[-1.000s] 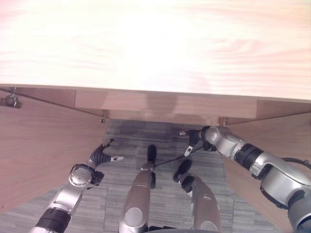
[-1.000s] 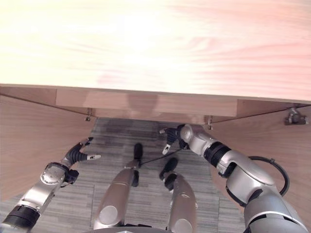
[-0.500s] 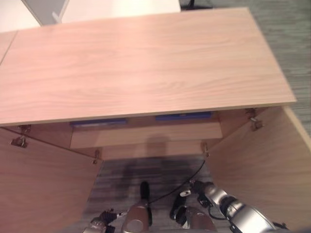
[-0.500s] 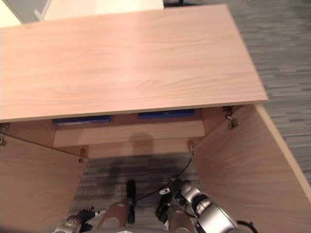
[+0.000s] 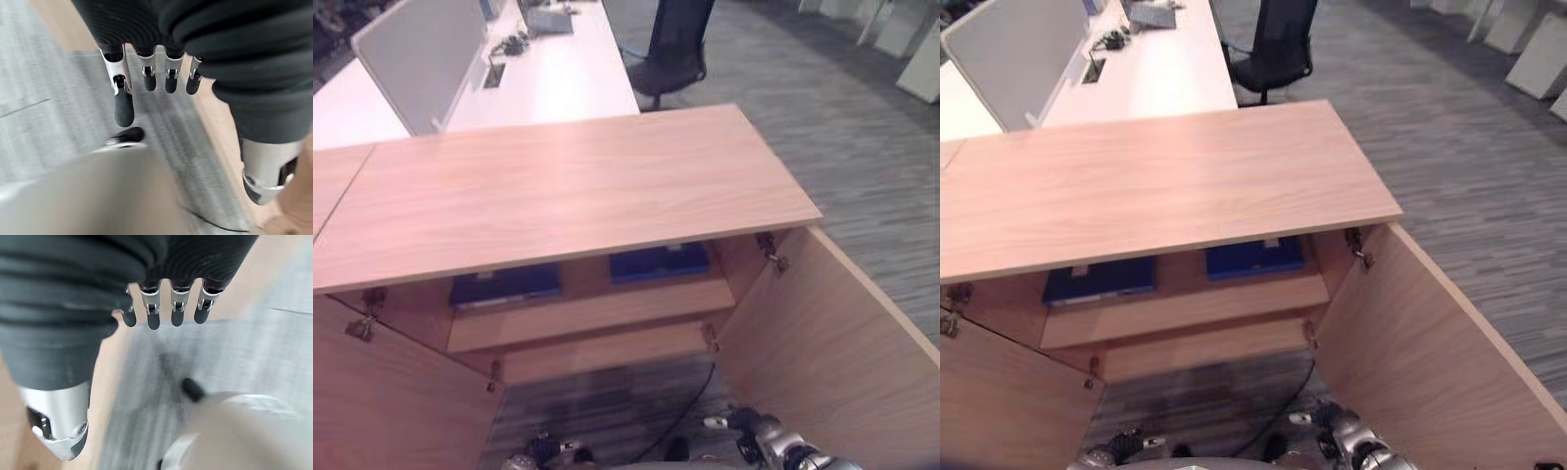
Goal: Put the empty folder in the office cabinet
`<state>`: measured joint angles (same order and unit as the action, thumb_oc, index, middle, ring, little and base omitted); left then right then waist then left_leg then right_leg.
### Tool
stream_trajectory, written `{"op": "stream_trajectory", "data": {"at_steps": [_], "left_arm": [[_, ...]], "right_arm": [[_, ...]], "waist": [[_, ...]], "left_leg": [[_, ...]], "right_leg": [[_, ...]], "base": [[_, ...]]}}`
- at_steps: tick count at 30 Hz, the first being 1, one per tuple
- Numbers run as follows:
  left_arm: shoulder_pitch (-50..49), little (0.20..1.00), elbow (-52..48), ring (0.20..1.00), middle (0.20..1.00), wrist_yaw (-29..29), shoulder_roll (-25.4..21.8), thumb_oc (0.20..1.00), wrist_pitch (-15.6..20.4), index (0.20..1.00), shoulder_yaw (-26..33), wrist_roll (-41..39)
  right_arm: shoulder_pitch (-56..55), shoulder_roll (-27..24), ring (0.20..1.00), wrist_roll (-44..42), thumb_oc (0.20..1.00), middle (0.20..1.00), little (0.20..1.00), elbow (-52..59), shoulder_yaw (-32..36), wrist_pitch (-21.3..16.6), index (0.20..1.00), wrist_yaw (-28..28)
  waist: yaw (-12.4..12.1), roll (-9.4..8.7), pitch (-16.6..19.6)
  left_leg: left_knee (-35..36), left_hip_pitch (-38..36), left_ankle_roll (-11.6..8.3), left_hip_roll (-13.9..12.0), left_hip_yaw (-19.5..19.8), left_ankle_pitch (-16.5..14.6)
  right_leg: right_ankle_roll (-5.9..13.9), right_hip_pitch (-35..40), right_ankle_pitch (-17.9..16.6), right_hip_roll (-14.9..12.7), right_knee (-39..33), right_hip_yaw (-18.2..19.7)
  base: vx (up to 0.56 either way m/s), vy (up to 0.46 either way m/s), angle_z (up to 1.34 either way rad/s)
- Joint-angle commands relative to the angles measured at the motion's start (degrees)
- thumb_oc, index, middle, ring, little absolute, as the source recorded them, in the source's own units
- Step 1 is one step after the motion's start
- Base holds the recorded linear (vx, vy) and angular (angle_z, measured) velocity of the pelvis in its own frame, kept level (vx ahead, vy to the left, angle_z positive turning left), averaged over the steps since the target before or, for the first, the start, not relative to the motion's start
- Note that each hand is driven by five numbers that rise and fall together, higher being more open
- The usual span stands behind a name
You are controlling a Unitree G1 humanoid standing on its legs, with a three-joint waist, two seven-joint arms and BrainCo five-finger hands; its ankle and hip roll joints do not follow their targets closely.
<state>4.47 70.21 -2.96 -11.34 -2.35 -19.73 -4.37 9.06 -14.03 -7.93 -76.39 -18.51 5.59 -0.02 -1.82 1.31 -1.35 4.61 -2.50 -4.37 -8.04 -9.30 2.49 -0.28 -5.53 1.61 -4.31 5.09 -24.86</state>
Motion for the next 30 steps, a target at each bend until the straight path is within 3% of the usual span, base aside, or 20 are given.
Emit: {"op": "stream_trajectory", "data": {"at_steps": [1, 4, 6, 10, 14, 16, 18, 19, 24, 25, 26, 27, 30], "left_arm": [[0.9, 1.000, 2.0, 1.000, 1.000, 0.1, 0.7, 1.000, 0.6, 1.000, -1.2, 3.3], [1.2, 1.000, 2.1, 1.000, 1.000, 0.5, 1.0, 1.000, 0.8, 1.000, -1.6, 3.7], [1.8, 1.000, 4.3, 1.000, 1.000, 0.6, 1.4, 1.000, 1.2, 1.000, -1.0, 4.3], [1.3, 1.000, 5.8, 1.000, 1.000, 0.7, 1.4, 1.000, 1.2, 1.000, -0.5, 5.9], [1.0, 1.000, 7.4, 1.000, 1.000, 1.0, 1.0, 1.000, 1.1, 1.000, 0.6, 6.8], [1.0, 1.000, 8.3, 1.000, 1.000, 1.0, 0.4, 1.000, 1.2, 1.000, 1.8, 7.2], [0.8, 1.000, 9.1, 1.000, 1.000, 1.2, -0.1, 1.000, 0.9, 1.000, 2.7, 7.5], [0.6, 1.000, 9.4, 1.000, 1.000, 1.4, -0.6, 1.000, 0.8, 1.000, 3.7, 7.4], [0.3, 1.000, 9.9, 1.000, 1.000, 2.2, -1.4, 1.000, 0.8, 1.000, 4.6, 6.5], [0.2, 1.000, 9.9, 1.000, 1.000, 2.4, -1.7, 1.000, 0.8, 1.000, 4.9, 6.1], [0.2, 1.000, 9.9, 1.000, 1.000, 2.4, -1.7, 1.000, 0.8, 1.000, 4.8, 6.1], [0.1, 1.000, 10.0, 1.000, 1.000, 2.7, -2.0, 1.000, 0.7, 1.000, 5.4, 6.0], [0.1, 1.000, 10.3, 1.000, 1.000, 2.9, -1.9, 1.000, 0.5, 1.000, 5.2, 5.6]], "right_arm": [[4.1, 1.5, 1.000, -2.7, 1.000, 1.000, 1.000, -2.4, -0.3, -0.8, 1.000, -0.5], [3.1, 0.9, 1.000, -3.6, 1.000, 1.000, 1.000, -3.4, 1.6, -0.7, 1.000, -0.5], [0.9, 0.2, 1.000, -6.4, 1.000, 1.000, 1.000, -4.5, 6.2, -1.2, 1.000, -0.6], [-0.3, 0.2, 1.000, -7.3, 1.000, 1.000, 1.000, -4.8, 8.7, -1.4, 1.000, -1.2], [-1.8, -0.4, 1.000, -8.5, 1.000, 1.000, 1.000, -3.8, 11.0, -1.5, 1.000, -1.0], [-2.7, -1.1, 1.000, -9.7, 1.000, 1.000, 1.000, -3.4, 12.6, -1.9, 1.000, -0.8], [-3.5, -1.5, 1.000, -10.2, 1.000, 1.000, 1.000, -3.7, 13.5, -2.1, 1.000, -0.7], [-4.3, -2.5, 1.000, -10.1, 1.000, 1.000, 1.000, -4.8, 15.0, -2.0, 1.000, -0.3], [-5.3, -5.4, 1.000, -8.8, 1.000, 1.000, 1.000, -7.8, 18.3, -1.6, 1.000, 0.4], [-5.7, -6.9, 1.000, -8.6, 1.000, 1.000, 1.000, -9.2, 19.4, -1.4, 1.000, 0.7], [-5.7, -6.9, 1.000, -8.6, 1.000, 1.000, 1.000, -9.2, 19.4, -1.4, 1.000, 0.7], [-6.1, -8.2, 1.000, -8.6, 1.000, 1.000, 1.000, -10.6, 20.7, -1.2, 1.000, 0.6], [-5.1, -8.9, 1.000, -9.0, 1.000, 1.000, 1.000, -12.0, 21.0, -0.9, 1.000, -0.3]], "waist": [[0.0, -1.77, -0.8], [0.7, -1.18, -0.7], [1.8, -0.92, -1.1], [2.7, -0.88, -2.0], [3.7, -1.14, -3.1], [4.4, -1.20, -4.5], [4.9, -0.59, -5.4], [5.2, -0.18, -5.5], [5.3, -0.29, -4.0], [5.2, -1.36, -2.6], [5.2, -1.33, -2.6], [5.0, -2.68, -1.5], [5.0, -2.79, -0.6]], "left_leg": [[-2.2, -1.1, 0.98, 3.3, 0.4, -6.9], [-0.8, -1.5, 1.79, 4.6, 0.4, -7.0], [-0.5, -1.5, 3.75, 7.5, 0.1, -7.8], [0.3, -2.0, 5.45, 10.2, -1.0, -8.2], [0.4, -2.4, 6.30, 11.3, -2.4, -8.4], [0.4, -2.8, 6.93, 11.7, -3.3, -8.4], [0.4, -3.8, 7.11, 11.0, -3.5, -9.3], [0.4, -3.8, 7.49, 10.4, -4.1, -9.1], [0.4, -3.2, 7.99, 9.7, -5.0, -8.7], [0.2, -3.0, 7.82, 10.0, -5.5, -8.8], [0.3, -3.1, 7.80, 9.9, -5.5, -8.8], [0.1, -2.1, 7.65, 9.9, -6.5, -7.7], [0.2, -2.4, 7.37, 9.3, -7.3, -7.7]], "right_leg": [[7.06, 3.2, -4.9, -3.4, -8.8, 0.2], [7.81, 2.3, -6.1, -4.5, -8.6, 0.4], [9.31, 0.4, -8.4, -7.0, -7.8, 1.6], [10.74, -1.5, -10.5, -9.2, -7.3, 2.8], [11.38, -3.1, -11.0, -10.6, -5.7, 3.8], [11.42, -4.2, -10.5, -11.6, -2.9, 4.1], [11.67, -3.5, -7.7, -11.8, 0.3, 4.9], [10.52, -2.5, -4.9, -12.8, 4.8, 5.9], [9.93, -1.3, -2.3, -14.2, 10.8, 8.3], [10.11, 1.3, -1.9, -12.9, 7.4, 8.4], [10.09, 1.4, -2.0, -12.8, 7.2, 8.4], [9.78, 3.0, -2.3, -10.0, 1.5, 8.4], [9.83, 3.5, -3.0, -7.6, -1.9, 9.4]], "base": [[-0.09, 0.166, -0.06], [-0.10, 0.201, -0.14], [-0.15, 0.350, -0.09], [-0.12, 0.226, -0.17], [-0.10, 0.147, -0.25], [-0.11, 0.126, -0.21], [-0.08, 0.090, -0.33], [-0.10, 0.058, -0.49], [-0.01, -0.007, -0.31], [0.05, -0.072, -0.23], [0.02, -0.182, -0.24], [0.00, -0.165, -0.27], [0.04, -0.126, -0.37]]}}
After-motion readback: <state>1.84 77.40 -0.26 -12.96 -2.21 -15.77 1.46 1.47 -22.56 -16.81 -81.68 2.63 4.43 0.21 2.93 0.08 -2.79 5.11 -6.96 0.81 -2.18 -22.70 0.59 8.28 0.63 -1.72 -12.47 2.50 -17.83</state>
